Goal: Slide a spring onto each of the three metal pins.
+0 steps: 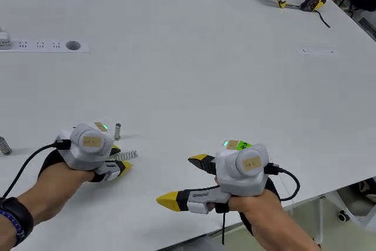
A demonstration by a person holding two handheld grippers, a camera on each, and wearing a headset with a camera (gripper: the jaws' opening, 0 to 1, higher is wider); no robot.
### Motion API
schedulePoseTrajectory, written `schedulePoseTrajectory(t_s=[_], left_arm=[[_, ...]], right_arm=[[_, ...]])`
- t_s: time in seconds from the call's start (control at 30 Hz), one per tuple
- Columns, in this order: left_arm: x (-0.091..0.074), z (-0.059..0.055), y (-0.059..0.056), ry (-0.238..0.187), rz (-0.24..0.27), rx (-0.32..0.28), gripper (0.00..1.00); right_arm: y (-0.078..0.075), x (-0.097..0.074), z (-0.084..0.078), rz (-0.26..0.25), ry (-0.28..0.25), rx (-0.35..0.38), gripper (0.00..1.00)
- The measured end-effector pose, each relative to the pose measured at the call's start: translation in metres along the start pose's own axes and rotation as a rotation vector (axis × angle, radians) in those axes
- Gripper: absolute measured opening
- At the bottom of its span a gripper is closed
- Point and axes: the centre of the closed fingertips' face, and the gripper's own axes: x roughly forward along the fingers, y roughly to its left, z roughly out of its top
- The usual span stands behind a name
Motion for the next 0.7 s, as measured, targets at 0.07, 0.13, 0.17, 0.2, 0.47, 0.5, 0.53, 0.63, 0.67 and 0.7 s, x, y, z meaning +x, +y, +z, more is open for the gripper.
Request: schedulePoseTrajectory(t_s=[0.07,0.13,0.17,0.2,0.47,0.5,0.53,0.63,0.67,0.7], left_arm=[[0.001,-0.004,0.002,0.016,0.010,0.010,0.24],[0.003,-0.003,0.006,0.008,0.028,0.043,0.16],[0.003,-0.005,0.006,0.022,0.028,0.034,0.15],[0.003,-0.005,0.006,0.021,0.027,0.032,0.14],[-0.003,-0.005,0.004,0.027,0.028,0.012,0.11],[-0.004,-0.005,0.004,0.028,0.029,0.009,0.11],[-0.006,-0.005,0.004,0.028,0.031,0.005,0.11],[-0.011,-0.006,0.003,0.022,0.030,-0.006,0.11],[-0.013,-0.006,0.003,0.021,0.031,-0.008,0.11],[-0.016,-0.005,0.003,0.016,0.033,-0.010,0.11]], right_arm=[[0.001,0.000,-0.001,0.002,-0.003,0.008,0.74],[0.002,0.001,-0.002,0.004,-0.004,0.015,0.74],[0.002,0.001,-0.003,0.002,-0.002,0.014,0.74],[0.002,0.001,-0.004,0.002,0.000,0.013,0.73],[0.004,0.003,-0.004,0.008,-0.002,0.019,0.73],[0.004,0.003,-0.003,0.008,-0.001,0.018,0.73],[0.004,0.004,-0.003,0.009,-0.002,0.016,0.73],[0.004,0.005,-0.002,0.012,-0.001,0.013,0.73],[0.004,0.005,-0.001,0.013,-0.001,0.013,0.73],[0.005,0.005,-0.001,0.014,-0.002,0.013,0.73]])
